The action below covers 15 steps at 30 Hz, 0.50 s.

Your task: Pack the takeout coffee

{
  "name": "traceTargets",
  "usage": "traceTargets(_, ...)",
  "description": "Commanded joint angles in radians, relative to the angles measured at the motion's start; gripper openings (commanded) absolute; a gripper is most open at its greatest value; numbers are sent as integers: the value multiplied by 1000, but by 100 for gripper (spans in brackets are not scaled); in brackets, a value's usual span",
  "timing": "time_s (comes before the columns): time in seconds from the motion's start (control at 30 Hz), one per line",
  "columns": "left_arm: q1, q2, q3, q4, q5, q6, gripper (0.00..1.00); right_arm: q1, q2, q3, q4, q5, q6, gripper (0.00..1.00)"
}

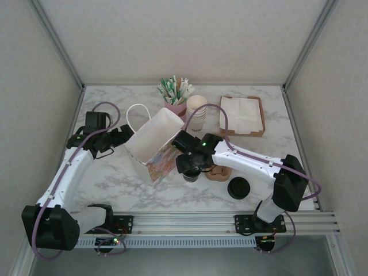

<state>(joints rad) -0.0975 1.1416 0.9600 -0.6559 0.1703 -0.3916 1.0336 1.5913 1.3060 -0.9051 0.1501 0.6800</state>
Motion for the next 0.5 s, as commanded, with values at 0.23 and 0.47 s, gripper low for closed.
traceTargets(0.23,-10,6,22,-16,5,5,97,14,-9,-11,-17,-17,21,76)
traceTargets(0.47,-11,9,23,-16,5,6,97,19,17,-25,-6,-27,27,77)
